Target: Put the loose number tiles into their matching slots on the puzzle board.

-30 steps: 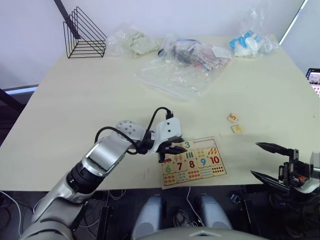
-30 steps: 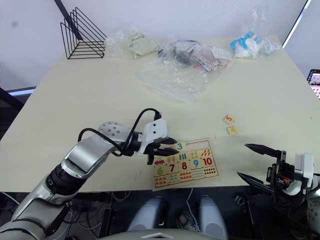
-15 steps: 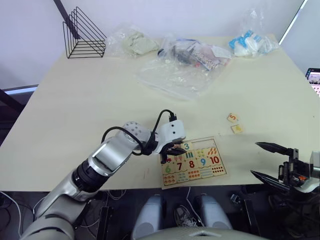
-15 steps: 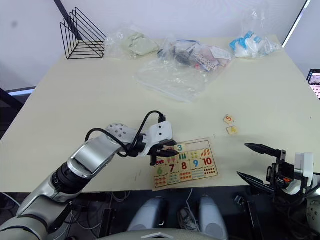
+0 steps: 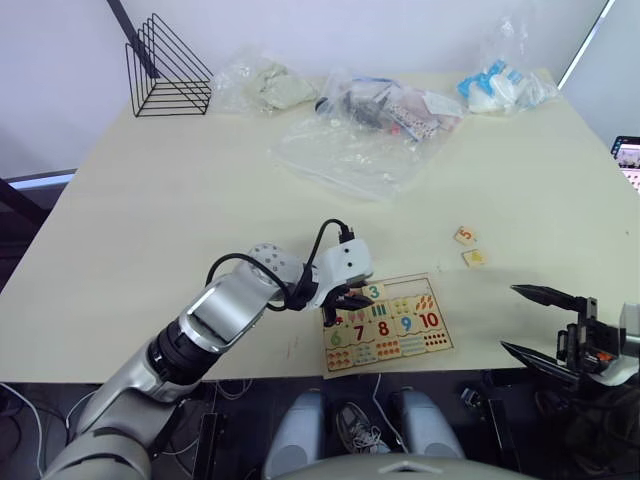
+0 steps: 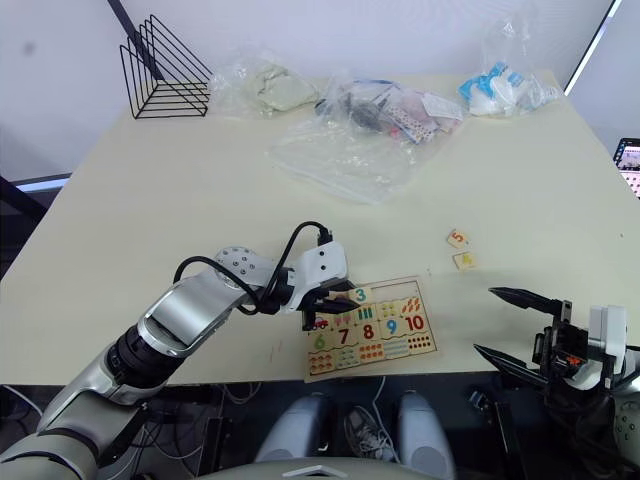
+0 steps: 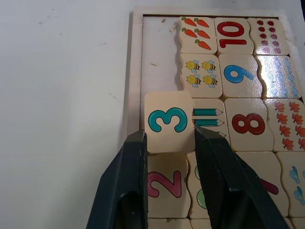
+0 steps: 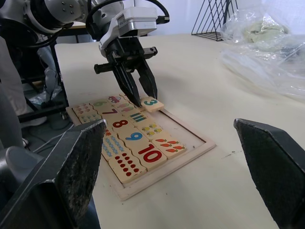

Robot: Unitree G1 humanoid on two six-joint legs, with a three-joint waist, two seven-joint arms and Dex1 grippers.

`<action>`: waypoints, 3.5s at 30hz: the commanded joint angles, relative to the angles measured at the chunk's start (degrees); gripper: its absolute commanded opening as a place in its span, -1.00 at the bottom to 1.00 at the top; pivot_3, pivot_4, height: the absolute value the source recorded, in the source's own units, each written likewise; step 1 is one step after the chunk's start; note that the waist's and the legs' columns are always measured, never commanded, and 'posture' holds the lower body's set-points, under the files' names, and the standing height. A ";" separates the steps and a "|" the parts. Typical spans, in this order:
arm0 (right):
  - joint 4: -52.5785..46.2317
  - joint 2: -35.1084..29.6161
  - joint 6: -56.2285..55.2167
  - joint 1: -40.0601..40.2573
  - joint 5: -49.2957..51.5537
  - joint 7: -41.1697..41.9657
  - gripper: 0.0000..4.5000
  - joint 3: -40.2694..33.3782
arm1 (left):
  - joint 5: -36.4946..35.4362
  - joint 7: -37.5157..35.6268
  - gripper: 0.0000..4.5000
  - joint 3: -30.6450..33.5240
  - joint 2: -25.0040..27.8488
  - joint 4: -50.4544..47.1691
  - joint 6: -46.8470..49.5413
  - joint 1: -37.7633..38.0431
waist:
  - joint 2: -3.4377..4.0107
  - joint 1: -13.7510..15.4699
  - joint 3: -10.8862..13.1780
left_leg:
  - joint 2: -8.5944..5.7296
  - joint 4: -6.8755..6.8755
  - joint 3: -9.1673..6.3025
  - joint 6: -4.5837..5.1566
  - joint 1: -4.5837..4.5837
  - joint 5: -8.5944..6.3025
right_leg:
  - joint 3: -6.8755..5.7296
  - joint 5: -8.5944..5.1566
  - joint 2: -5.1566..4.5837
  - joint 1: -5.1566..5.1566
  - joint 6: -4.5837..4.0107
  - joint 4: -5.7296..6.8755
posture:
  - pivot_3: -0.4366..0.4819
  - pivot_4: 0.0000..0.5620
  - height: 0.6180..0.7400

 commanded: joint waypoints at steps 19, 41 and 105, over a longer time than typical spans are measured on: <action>-2.25 -0.01 -0.77 0.91 0.70 -0.99 1.00 -1.42 | 1.00 -0.08 -0.59 -0.67 -0.51 -0.86 -1.35 -1.01 | 0.00 0.01 0.00 | 0.00 0.00 0.00 0.00 0.00 0.00 | 0.00 0.00 0.00 0.00 0.00 0.00 | -0.05 -0.47 1.00; -2.47 -0.02 -0.89 1.44 0.77 -1.17 1.00 -1.47 | 1.05 0.44 0.98 0.74 -0.72 0.14 -2.97 -0.99 | 0.00 0.01 0.00 | 0.61 0.14 0.95 0.00 -0.17 0.01 | -0.20 -0.01 -0.05 0.02 0.01 0.03 | -0.05 -0.47 1.00; -2.53 2.60 -1.66 2.74 -1.60 -10.42 1.00 -1.72 | -1.32 -13.38 -1.00 11.81 -9.23 19.36 -26.33 -1.04 | 0.03 0.03 -0.03 | 2.02 0.69 3.16 0.02 -0.81 0.02 | -0.76 -0.08 -0.03 0.01 0.10 0.10 | -0.05 -0.47 1.00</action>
